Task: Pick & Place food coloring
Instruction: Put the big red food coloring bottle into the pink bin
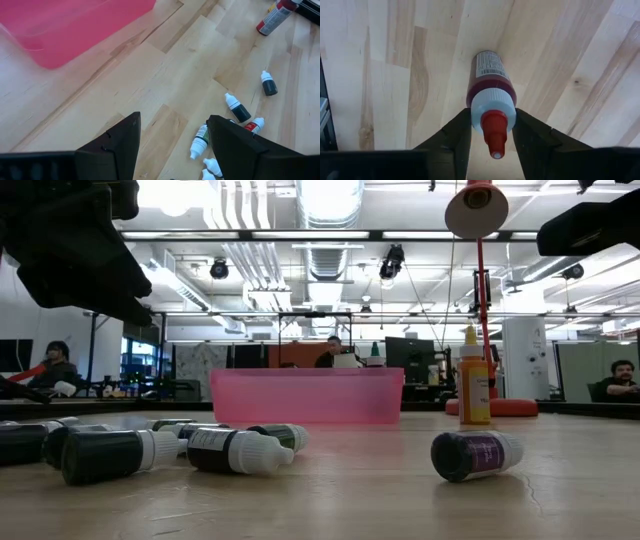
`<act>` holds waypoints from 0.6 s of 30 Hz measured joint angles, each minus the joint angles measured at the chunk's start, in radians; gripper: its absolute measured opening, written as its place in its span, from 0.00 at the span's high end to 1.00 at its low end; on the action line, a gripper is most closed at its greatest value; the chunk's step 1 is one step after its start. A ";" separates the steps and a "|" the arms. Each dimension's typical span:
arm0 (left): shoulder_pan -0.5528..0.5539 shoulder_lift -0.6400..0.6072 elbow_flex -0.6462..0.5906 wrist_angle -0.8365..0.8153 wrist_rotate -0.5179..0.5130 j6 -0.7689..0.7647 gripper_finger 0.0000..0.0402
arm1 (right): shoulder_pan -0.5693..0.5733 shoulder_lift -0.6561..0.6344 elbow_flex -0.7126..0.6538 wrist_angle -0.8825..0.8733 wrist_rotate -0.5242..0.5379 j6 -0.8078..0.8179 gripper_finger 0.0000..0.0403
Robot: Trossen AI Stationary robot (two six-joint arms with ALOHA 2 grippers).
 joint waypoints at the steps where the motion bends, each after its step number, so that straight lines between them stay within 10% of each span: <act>1: 0.000 0.000 0.000 0.000 0.000 0.000 0.50 | 0.000 0.000 0.001 0.001 0.000 0.002 0.71; 18: 0.001 0.000 0.000 0.002 0.000 -0.001 0.50 | -0.260 0.000 0.315 -0.144 0.222 0.256 0.73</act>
